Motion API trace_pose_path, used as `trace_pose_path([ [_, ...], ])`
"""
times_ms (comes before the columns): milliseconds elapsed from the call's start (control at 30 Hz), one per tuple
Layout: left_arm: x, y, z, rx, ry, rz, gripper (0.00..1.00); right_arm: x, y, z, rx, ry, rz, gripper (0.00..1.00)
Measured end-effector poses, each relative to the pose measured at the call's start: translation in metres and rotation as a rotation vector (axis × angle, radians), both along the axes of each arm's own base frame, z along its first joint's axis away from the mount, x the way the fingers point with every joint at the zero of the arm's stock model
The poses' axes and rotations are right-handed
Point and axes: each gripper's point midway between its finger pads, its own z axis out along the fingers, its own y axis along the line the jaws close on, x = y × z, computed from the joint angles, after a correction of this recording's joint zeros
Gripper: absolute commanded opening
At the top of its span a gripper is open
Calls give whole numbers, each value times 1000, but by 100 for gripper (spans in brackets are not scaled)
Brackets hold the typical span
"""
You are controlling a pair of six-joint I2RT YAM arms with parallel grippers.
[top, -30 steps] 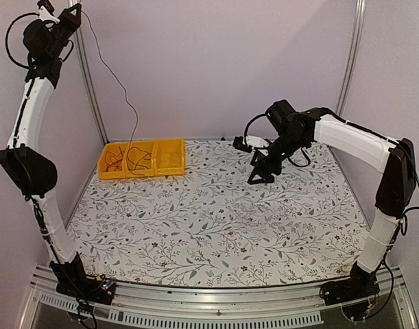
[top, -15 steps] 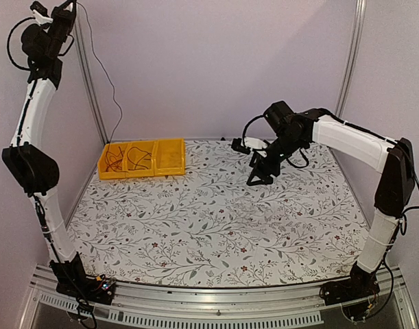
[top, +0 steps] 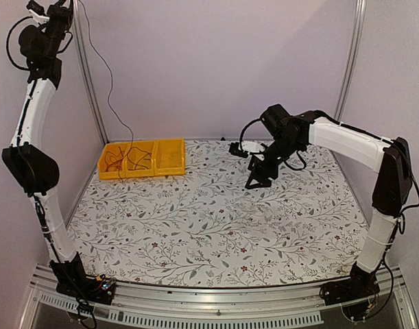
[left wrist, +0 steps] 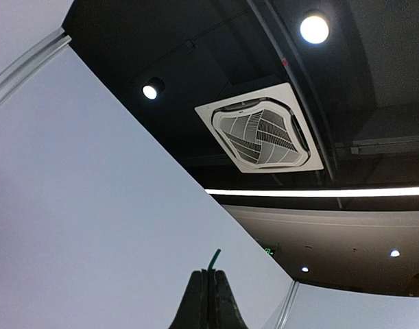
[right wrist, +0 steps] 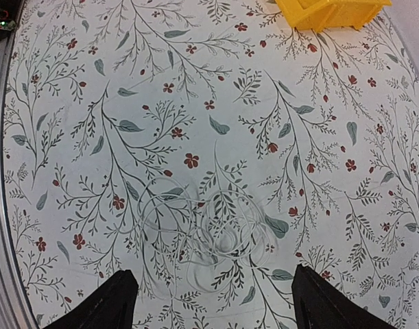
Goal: Untangle the cables
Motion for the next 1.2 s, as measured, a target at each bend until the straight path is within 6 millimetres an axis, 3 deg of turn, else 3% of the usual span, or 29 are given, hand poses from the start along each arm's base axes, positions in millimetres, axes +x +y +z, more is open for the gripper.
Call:
trace_pose_path([
  [300, 34, 3, -27, 5, 48, 6, 0, -2, -2, -7, -14, 11, -2, 82],
  [467, 70, 11, -57, -39, 91, -3, 0, -2, -2, -9, -16, 15, -2, 82],
  [667, 106, 3, -94, -59, 174, -30, 0, -5, -2, -13, -23, 25, 1, 82],
  [1000, 124, -42, -136, 99, 289, -56, 0, -5, -2, -15, -26, 30, 3, 82],
  [1100, 115, -53, -129, 175, 289, -21, 0, -5, -2, -15, -25, 31, 4, 82],
  [1200, 87, -64, -101, 240, 236, 8, 0, -6, -1, -15, -21, 34, 6, 82],
])
